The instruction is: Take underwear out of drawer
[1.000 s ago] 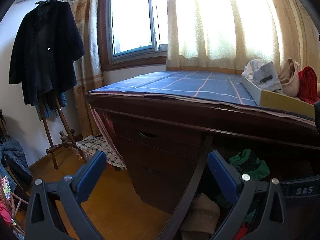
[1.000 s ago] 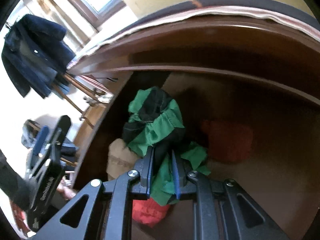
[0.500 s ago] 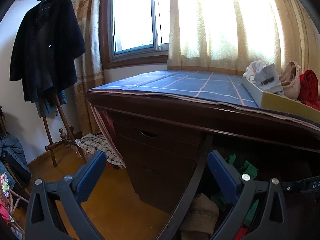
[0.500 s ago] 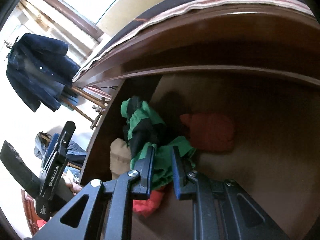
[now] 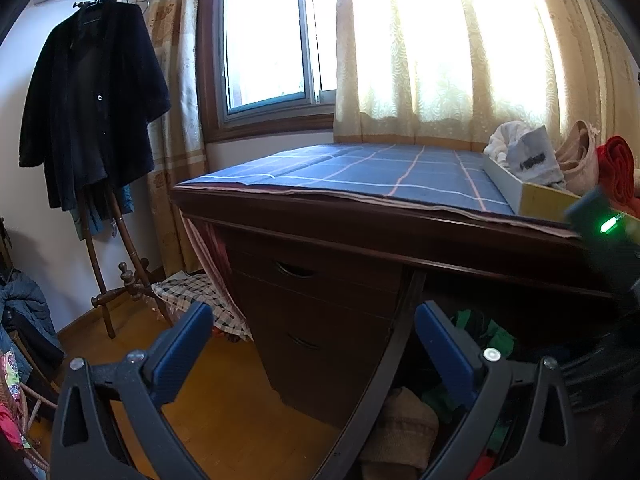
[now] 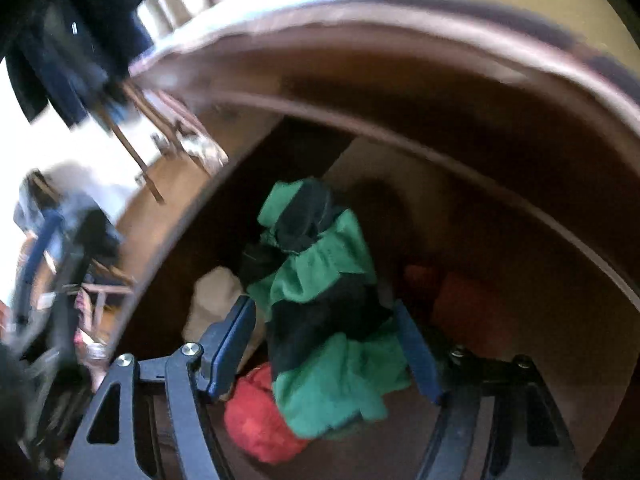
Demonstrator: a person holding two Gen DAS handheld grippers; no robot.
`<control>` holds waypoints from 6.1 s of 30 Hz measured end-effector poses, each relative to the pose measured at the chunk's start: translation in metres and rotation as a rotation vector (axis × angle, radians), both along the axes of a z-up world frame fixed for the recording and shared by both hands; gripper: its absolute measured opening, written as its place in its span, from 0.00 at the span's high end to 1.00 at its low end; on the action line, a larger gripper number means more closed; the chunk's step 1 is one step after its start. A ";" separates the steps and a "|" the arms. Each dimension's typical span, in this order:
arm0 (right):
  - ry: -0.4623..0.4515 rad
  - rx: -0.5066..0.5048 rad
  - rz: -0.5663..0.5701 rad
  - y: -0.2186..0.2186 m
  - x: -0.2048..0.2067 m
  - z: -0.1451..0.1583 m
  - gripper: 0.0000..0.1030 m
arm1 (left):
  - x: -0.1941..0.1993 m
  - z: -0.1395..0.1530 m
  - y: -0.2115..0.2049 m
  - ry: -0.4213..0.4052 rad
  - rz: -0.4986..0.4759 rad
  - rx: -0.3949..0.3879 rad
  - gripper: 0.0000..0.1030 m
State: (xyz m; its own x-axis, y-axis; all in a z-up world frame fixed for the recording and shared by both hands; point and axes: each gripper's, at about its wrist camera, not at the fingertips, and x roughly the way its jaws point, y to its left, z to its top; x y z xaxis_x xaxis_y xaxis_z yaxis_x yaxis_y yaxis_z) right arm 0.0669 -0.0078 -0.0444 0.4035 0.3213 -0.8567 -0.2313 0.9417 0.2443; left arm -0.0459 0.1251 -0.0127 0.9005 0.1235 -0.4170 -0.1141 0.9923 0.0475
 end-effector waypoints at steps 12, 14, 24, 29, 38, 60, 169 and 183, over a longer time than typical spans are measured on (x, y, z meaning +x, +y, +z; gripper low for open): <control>0.038 0.044 -0.066 -0.036 -0.013 -0.001 0.81 | -0.002 0.001 -0.003 -0.008 -0.005 0.010 0.00; 0.019 0.108 -0.096 -0.052 -0.026 0.006 0.81 | -0.001 0.000 -0.004 -0.007 -0.002 0.014 0.00; -0.042 0.174 -0.269 -0.111 -0.086 0.004 0.81 | -0.001 0.000 -0.008 -0.016 0.002 0.040 0.00; -0.067 0.178 -0.286 -0.116 -0.097 0.006 0.81 | -0.001 0.000 -0.006 -0.006 -0.004 0.031 0.00; -0.106 0.204 -0.304 -0.121 -0.105 0.007 0.81 | 0.005 -0.001 0.002 0.032 0.009 -0.035 0.00; -0.152 0.303 -0.290 -0.134 -0.111 0.013 0.81 | 0.005 0.014 0.018 0.030 0.137 -0.041 0.00; -0.483 0.334 -0.379 -0.193 -0.008 0.106 0.81 | 0.005 0.005 -0.044 0.126 -0.154 0.080 0.00; -0.453 0.171 -0.404 -0.184 0.018 0.109 0.82 | 0.009 0.000 -0.041 0.161 -0.148 0.042 0.00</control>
